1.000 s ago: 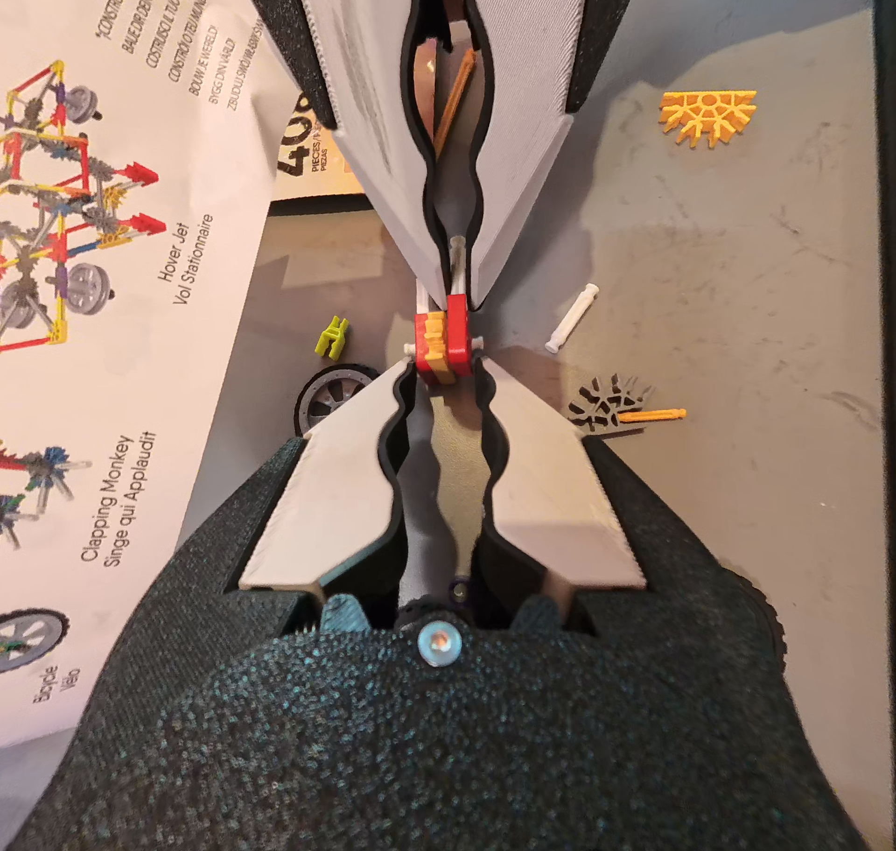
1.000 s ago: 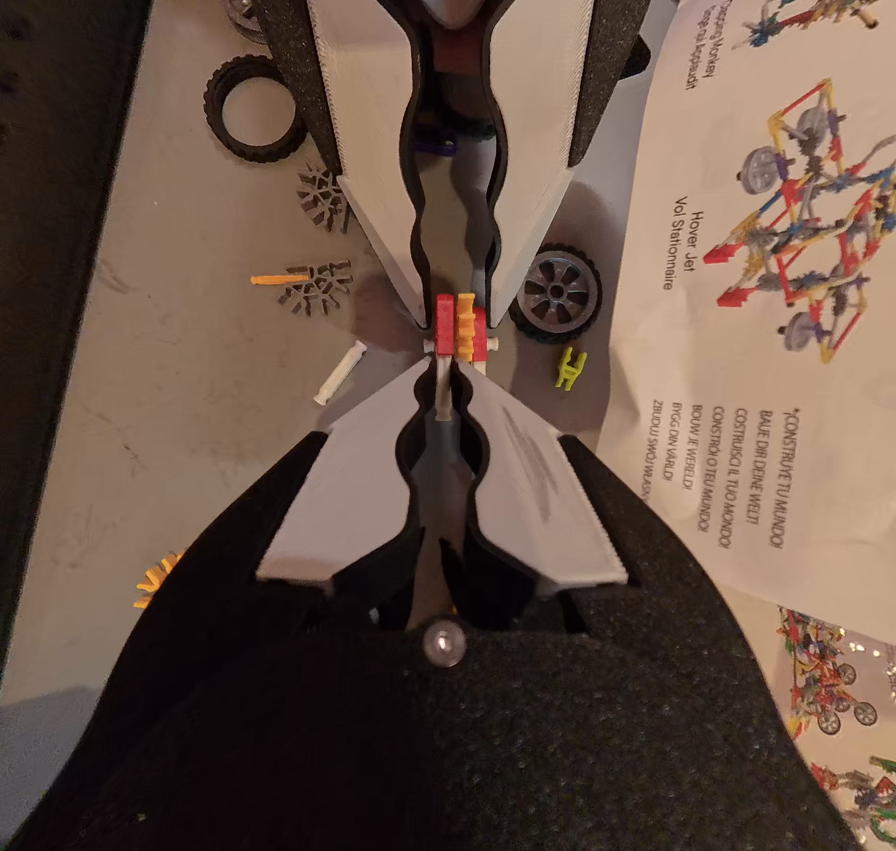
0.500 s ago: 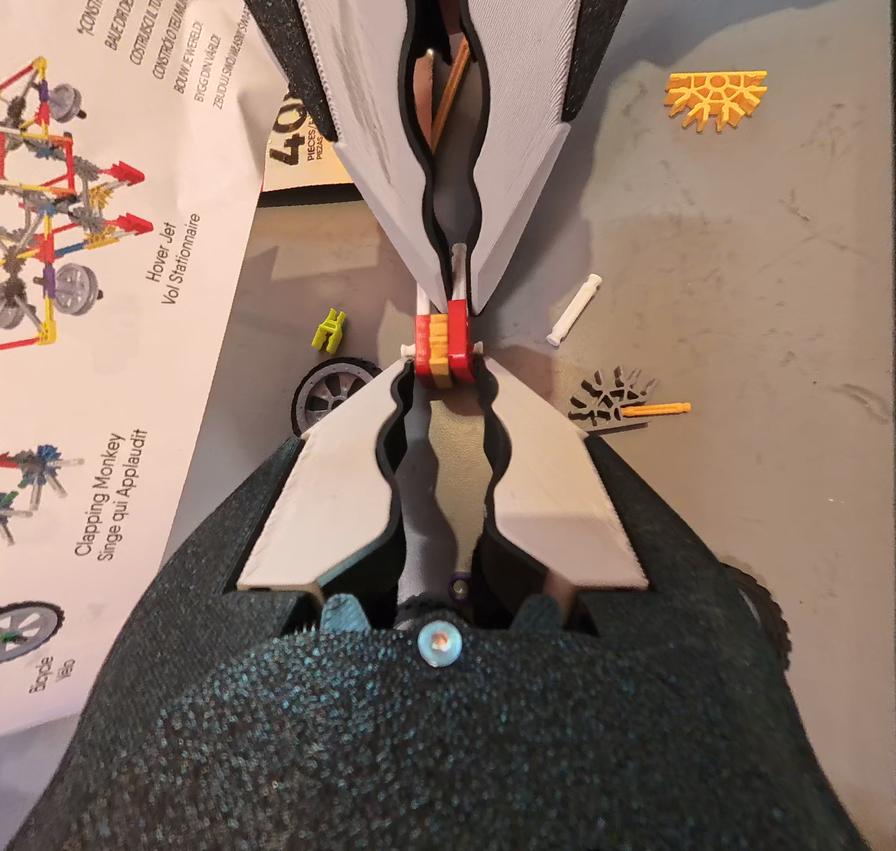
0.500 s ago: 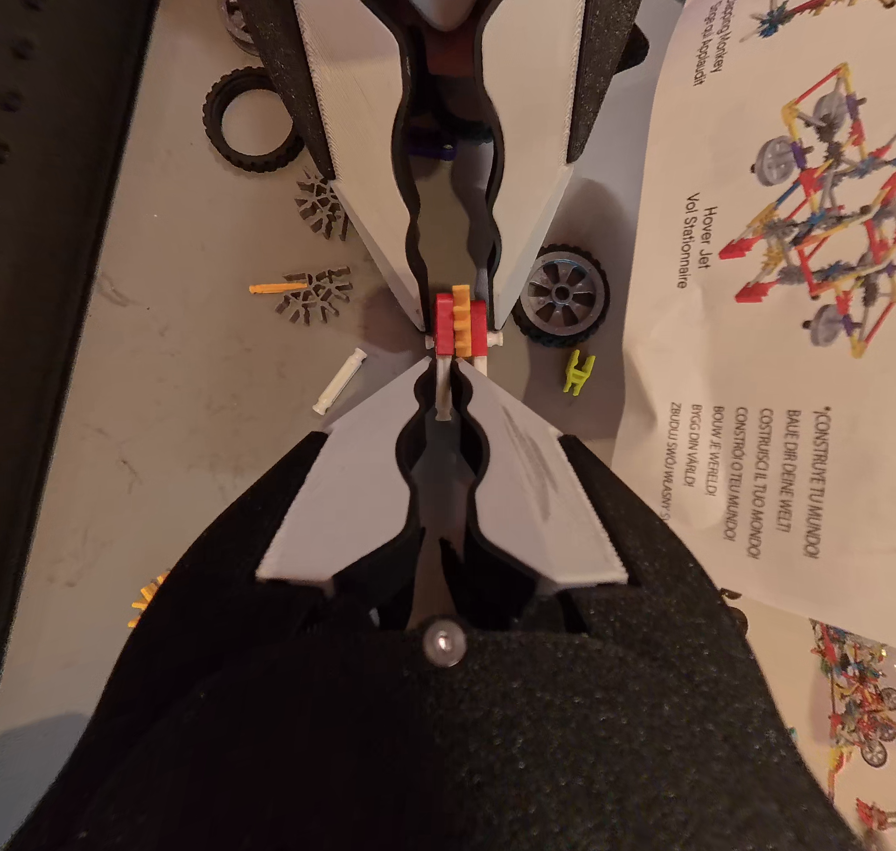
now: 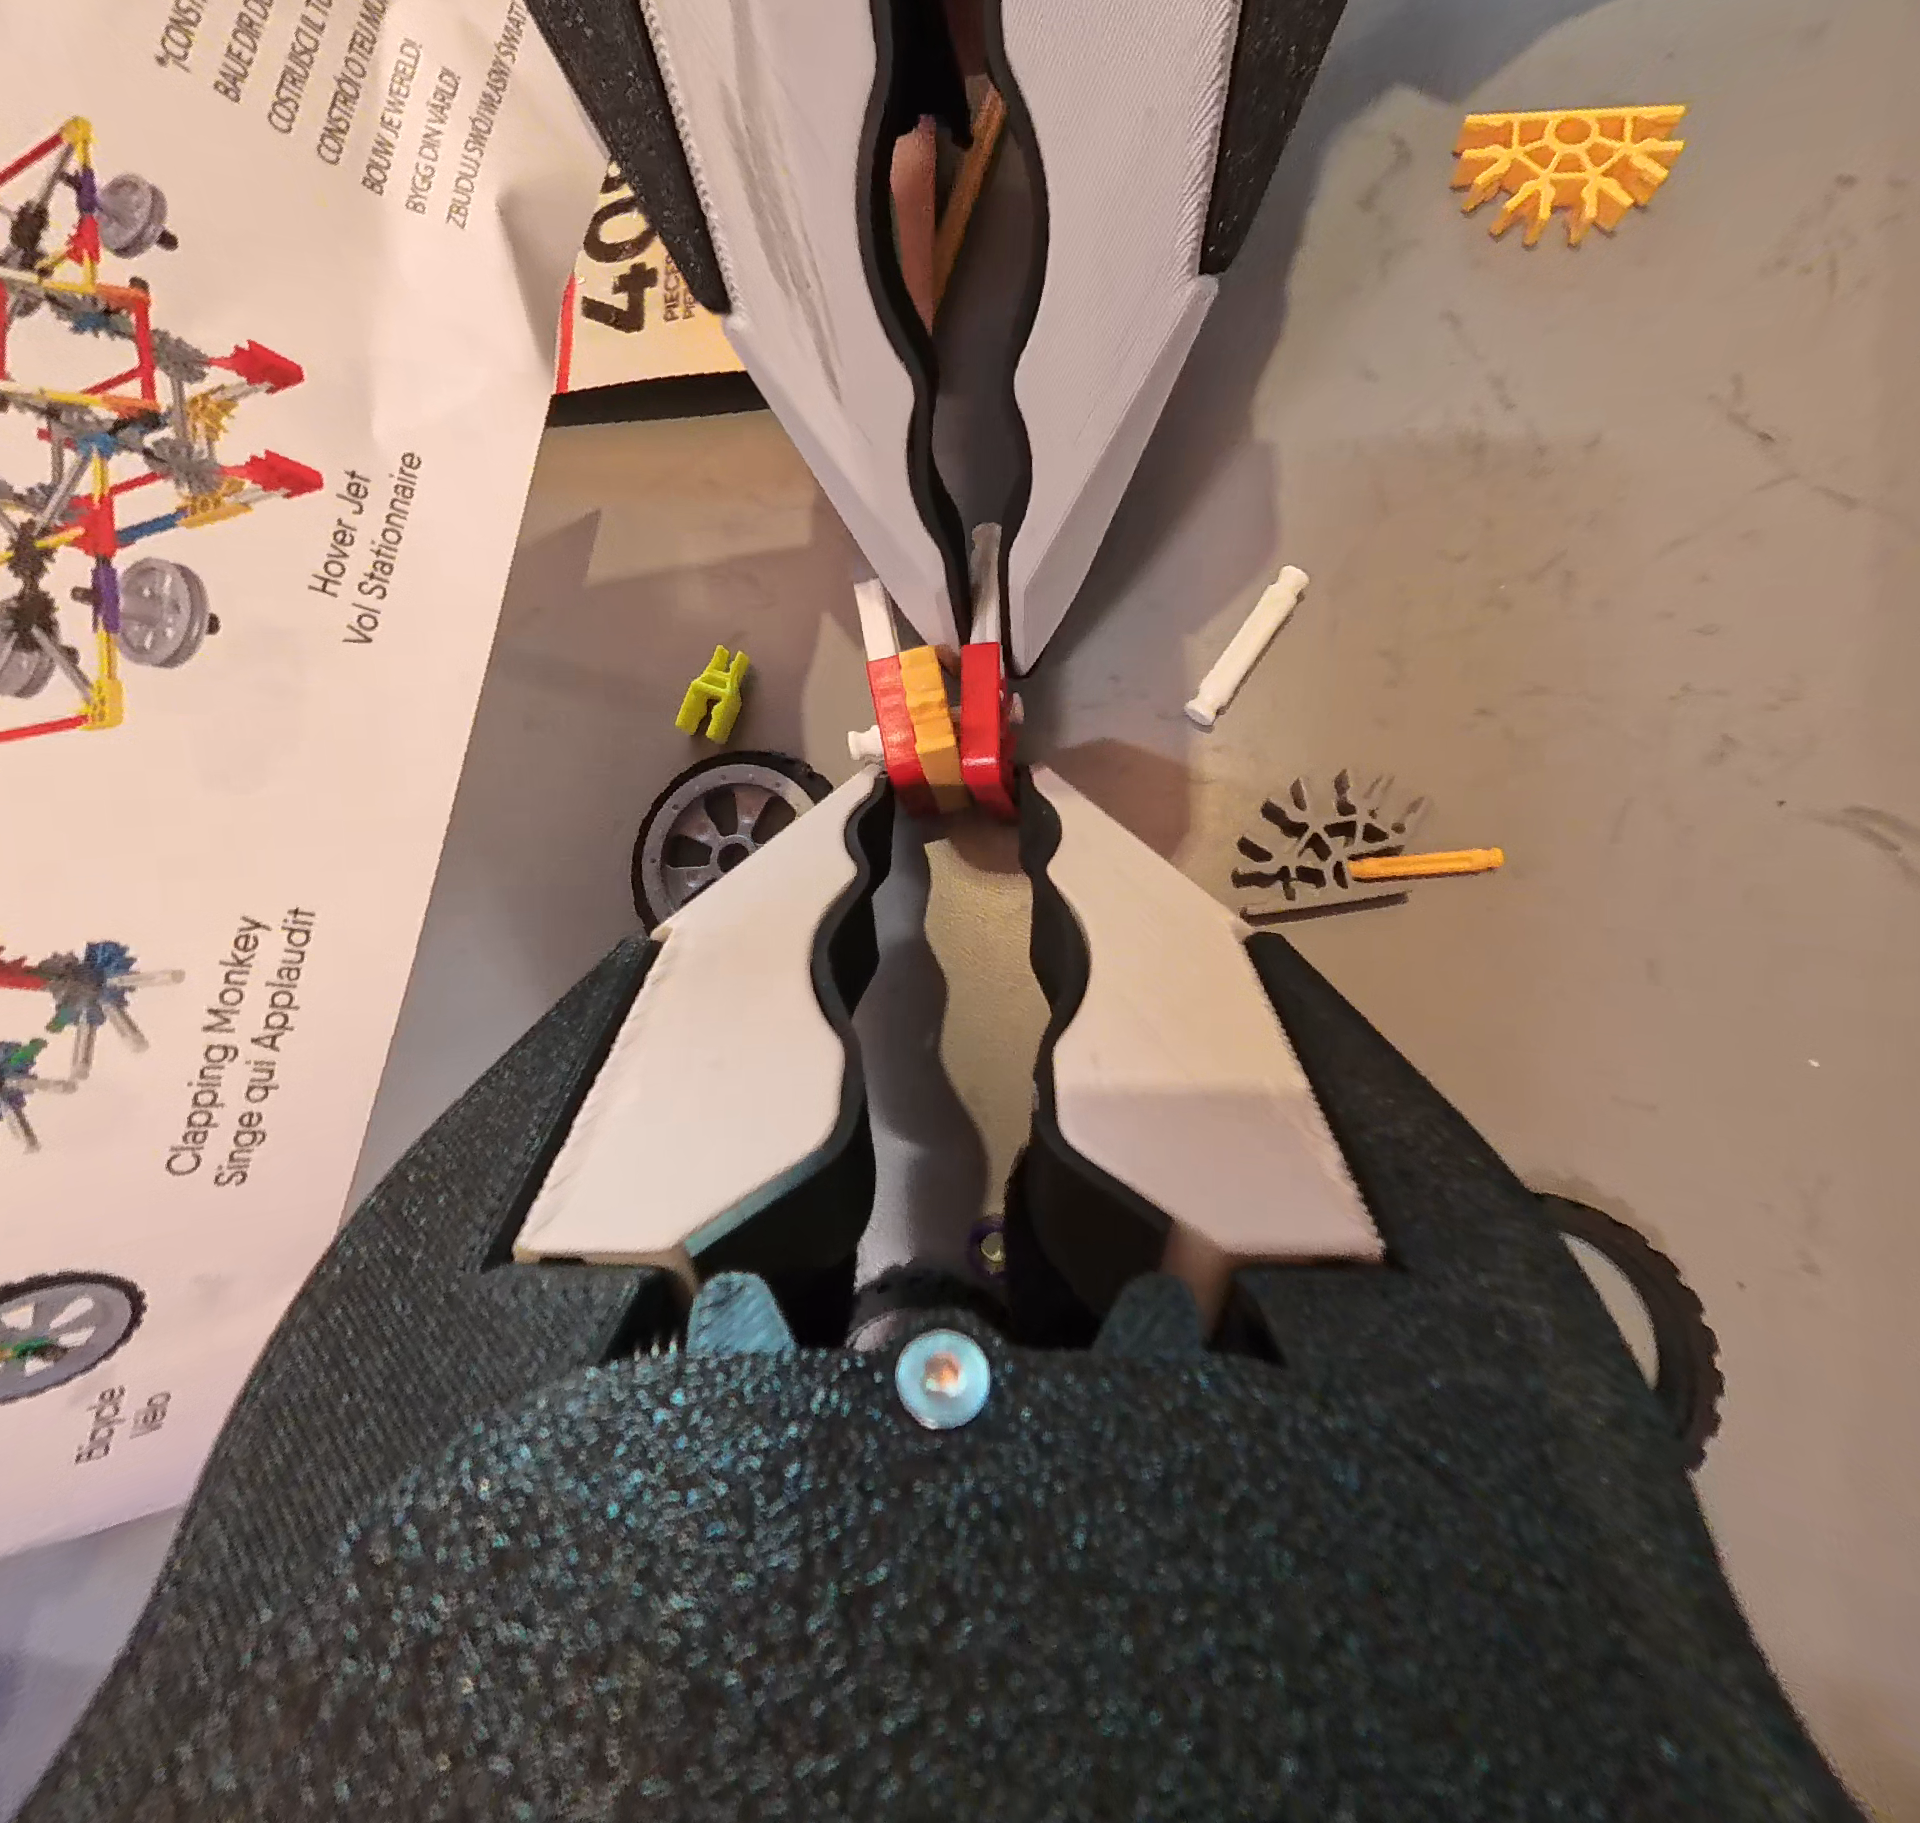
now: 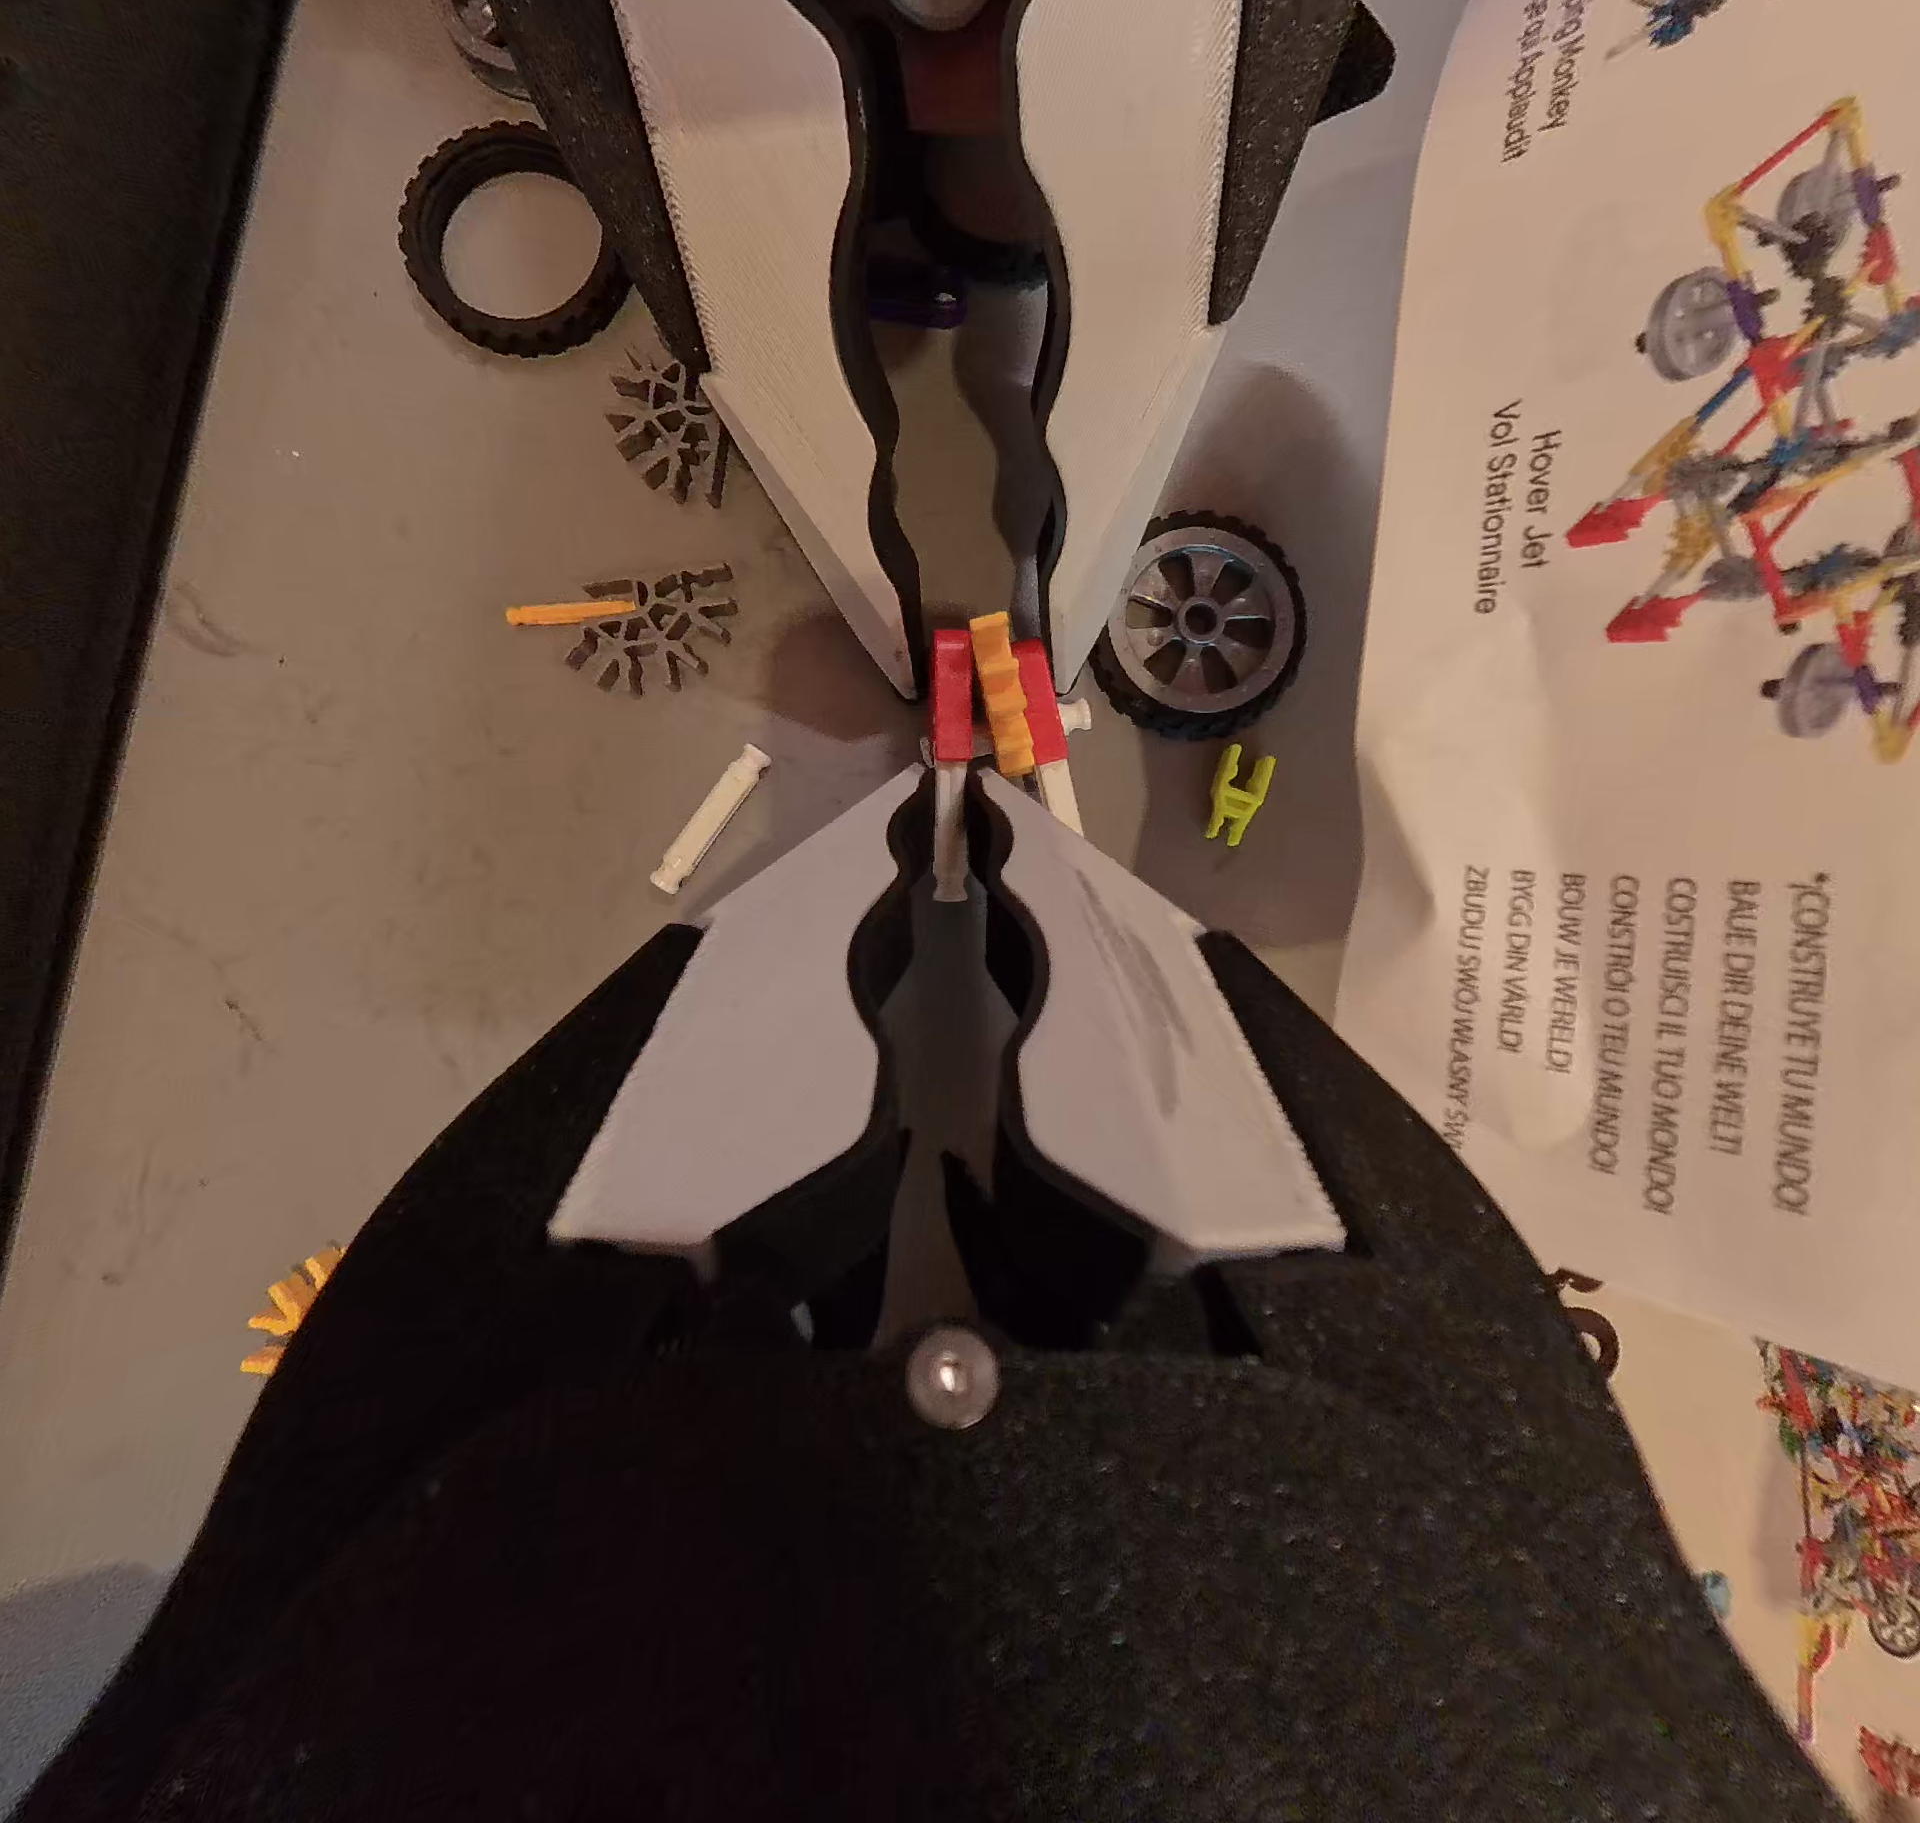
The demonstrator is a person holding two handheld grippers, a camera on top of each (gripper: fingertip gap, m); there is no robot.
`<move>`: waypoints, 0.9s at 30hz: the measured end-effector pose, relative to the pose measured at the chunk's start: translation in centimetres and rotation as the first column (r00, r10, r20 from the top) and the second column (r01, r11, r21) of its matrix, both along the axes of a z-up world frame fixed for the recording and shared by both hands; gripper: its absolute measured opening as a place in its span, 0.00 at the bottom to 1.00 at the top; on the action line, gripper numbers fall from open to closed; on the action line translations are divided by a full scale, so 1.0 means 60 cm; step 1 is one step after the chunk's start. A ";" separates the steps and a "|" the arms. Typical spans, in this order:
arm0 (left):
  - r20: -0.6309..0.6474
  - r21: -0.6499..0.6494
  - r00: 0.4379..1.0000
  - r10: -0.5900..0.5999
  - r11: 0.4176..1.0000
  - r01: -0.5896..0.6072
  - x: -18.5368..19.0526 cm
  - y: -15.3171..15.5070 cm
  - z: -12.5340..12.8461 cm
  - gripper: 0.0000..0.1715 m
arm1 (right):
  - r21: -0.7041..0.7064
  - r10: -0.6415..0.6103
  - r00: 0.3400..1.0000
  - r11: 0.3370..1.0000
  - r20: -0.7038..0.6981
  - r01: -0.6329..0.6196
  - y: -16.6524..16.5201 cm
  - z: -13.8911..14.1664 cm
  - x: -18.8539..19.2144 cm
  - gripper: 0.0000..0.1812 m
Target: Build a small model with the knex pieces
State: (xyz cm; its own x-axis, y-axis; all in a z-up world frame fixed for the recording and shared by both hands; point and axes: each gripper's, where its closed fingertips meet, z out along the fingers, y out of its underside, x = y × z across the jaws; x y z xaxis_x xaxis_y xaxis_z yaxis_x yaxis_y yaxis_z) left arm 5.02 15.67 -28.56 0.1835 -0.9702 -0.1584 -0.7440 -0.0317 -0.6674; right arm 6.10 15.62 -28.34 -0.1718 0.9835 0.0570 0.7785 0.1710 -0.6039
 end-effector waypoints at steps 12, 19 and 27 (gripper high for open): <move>-0.031 0.049 1.000 0.001 0.999 0.001 0.001 0.005 -0.005 0.17 | 0.020 -0.002 1.000 1.000 0.008 0.002 0.008 -0.005 0.009 0.03; -0.038 0.049 0.999 0.001 0.999 0.001 -0.005 0.007 -0.006 0.20 | -0.038 0.020 1.000 0.999 -0.018 -0.021 -0.003 -0.005 0.024 0.03; -0.042 0.066 0.999 0.005 0.998 -0.002 -0.010 0.013 -0.008 0.20 | -0.048 0.021 0.999 0.999 -0.033 -0.022 0.002 -0.003 0.033 0.02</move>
